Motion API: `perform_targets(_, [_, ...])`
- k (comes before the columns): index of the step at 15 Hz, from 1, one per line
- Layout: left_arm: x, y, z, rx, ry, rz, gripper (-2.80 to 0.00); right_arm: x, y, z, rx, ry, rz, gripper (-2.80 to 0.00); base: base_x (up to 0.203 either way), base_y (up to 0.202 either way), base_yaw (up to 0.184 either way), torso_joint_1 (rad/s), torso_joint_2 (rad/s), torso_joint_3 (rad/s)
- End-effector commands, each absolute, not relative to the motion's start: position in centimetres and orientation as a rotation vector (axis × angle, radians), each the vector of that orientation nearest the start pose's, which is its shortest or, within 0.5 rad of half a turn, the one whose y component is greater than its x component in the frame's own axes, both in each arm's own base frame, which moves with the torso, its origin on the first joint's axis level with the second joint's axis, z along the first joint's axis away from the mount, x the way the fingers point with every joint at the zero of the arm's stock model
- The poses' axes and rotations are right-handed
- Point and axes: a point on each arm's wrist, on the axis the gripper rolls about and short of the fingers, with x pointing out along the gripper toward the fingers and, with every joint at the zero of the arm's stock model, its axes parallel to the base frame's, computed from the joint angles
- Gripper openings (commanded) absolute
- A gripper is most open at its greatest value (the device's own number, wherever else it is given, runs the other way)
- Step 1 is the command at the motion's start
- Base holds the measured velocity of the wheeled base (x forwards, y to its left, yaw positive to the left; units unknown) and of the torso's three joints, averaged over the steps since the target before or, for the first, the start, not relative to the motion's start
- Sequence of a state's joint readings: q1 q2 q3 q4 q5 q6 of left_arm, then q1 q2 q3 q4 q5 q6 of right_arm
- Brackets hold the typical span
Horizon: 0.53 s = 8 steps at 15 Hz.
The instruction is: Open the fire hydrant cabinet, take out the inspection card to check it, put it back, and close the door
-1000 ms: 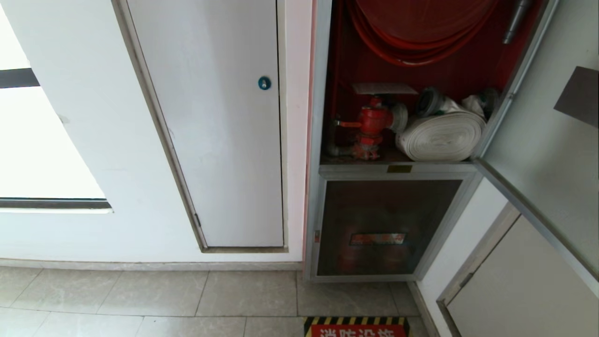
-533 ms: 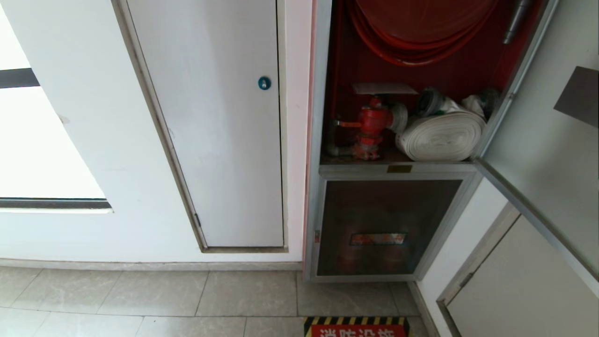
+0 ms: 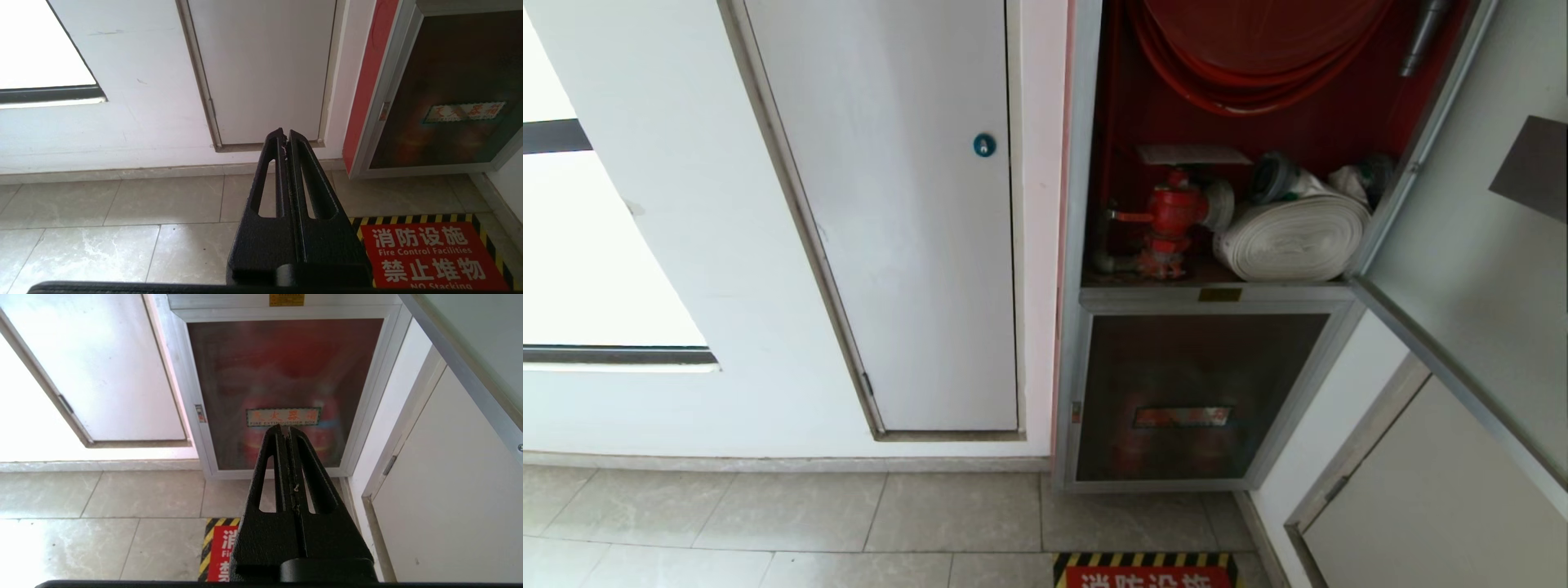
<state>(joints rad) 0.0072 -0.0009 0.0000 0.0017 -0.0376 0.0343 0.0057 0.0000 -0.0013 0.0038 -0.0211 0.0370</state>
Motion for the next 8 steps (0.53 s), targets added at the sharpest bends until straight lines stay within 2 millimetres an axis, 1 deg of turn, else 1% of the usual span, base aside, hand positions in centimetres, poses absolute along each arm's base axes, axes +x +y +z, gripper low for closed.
perform_targets(1, [-2.28, -0.10, 7.53, 0.035, 0.001, -0.031, -2.80, -2.28, -0.06, 7.57, 0.037, 0.002, -0.015, -2.80, 0.000, 0.000, 0.000, 0.000, 0.00, 0.000])
perform_targets(3, [-2.28, -0.10, 7.53, 0.035, 0.001, -0.031, -2.80, -2.28, -0.06, 7.57, 0.037, 0.002, -0.015, -2.80, 0.000, 0.000, 0.000, 0.000, 0.00, 0.000])
perform_targets(4, [-2.28, -0.10, 7.53, 0.035, 0.001, -0.031, -2.80, -2.27, -0.06, 7.54, 0.037, 0.002, -0.015, -2.80, 0.071, 0.000, 0.001, -0.009, 0.00, 0.000])
perform_targets(8, [-2.28, -0.10, 7.53, 0.026, 0.001, -0.031, -2.80, -2.27, -0.06, 7.54, 0.037, 0.003, -0.015, -2.80, 0.185, 0.000, 0.000, 0.012, 0.00, -0.001])
